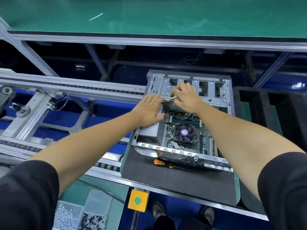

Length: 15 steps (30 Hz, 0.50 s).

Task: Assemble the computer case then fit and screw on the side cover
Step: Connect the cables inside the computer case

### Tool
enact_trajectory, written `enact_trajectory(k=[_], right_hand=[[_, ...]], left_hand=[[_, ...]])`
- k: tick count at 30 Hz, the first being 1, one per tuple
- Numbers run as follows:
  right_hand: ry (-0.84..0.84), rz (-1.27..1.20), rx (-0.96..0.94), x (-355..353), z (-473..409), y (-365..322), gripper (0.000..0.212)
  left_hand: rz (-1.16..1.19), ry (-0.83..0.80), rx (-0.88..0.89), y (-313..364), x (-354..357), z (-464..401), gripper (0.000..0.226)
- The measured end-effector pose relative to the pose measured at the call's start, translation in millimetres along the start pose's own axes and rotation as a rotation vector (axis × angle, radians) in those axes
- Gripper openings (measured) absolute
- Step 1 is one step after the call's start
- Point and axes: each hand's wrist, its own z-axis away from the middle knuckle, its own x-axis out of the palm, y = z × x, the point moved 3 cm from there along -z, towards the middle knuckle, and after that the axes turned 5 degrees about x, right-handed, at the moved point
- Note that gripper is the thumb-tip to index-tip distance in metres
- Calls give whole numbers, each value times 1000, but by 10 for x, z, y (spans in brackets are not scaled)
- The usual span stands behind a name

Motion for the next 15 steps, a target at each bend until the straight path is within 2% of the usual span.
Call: enact_trajectory(k=[2, 5, 8, 15], right_hand=[[3, -1, -7, 15, -9, 23, 34], [8, -26, -25, 28, -5, 34, 29], [16, -30, -31, 44, -16, 55, 24], [49, -18, -17, 39, -30, 68, 17]], left_hand=[[14, 14, -51, 13, 0, -17, 73], [-23, 16, -37, 14, -43, -50, 49], [-79, 19, 20, 5, -100, -95, 51], [-127, -113, 96, 25, -148, -165, 48]])
